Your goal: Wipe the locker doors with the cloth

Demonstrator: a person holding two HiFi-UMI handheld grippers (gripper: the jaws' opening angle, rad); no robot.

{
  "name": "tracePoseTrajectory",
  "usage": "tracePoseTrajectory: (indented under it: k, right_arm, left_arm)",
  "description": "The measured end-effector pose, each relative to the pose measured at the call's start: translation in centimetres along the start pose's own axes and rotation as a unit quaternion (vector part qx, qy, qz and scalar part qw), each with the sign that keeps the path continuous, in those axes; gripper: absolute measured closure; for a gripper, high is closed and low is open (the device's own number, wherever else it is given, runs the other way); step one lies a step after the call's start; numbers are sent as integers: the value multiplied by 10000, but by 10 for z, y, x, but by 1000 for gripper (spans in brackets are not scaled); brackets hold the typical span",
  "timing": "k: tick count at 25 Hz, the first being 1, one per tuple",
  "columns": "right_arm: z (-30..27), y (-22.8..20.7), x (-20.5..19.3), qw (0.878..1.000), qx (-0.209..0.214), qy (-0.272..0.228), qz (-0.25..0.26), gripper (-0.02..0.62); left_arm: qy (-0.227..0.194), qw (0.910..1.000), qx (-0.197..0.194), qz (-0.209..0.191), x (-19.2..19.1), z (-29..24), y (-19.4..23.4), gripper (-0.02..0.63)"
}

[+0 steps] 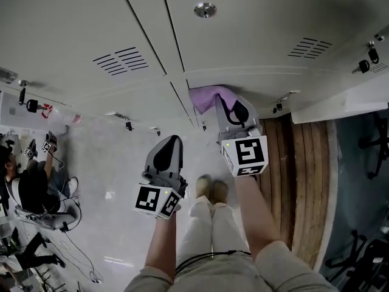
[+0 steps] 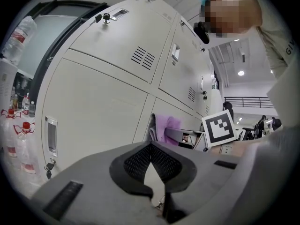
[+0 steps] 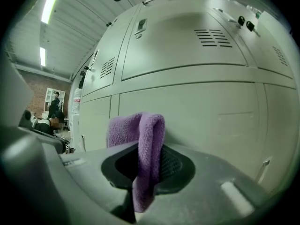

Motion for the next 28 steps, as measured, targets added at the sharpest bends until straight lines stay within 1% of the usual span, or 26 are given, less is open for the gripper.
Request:
tracePoseTrajectory:
  k: [11,16,23,28]
  right_arm:
    - [24,-61,-25,9986,-452,259,15,537]
    - [37,-91,-36,9968,-686,380,142,535]
    - [57,-139,-53,9917,-1158,553,16,536]
    - [66,-160,-62,9883,-1387,624,-98,537]
  left_arm:
    - [163,9996,-221,18,-14,-14,-20,607]
    - [224,9993,-292,-8,-17,-17,-25,607]
    - [294,9990,-327,-20,-22,-20,-29,607]
    - [306,9989,-355,-23,-25,-22,-32,607]
Point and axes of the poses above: the fingertips, and each gripper's own axes: z backward along the fingers, y to its left, x out of its top, the point moved 2 cm from there along z, backward along the fingers, and after that the axes turned 8 degrees about z, right-handed, at the moved point
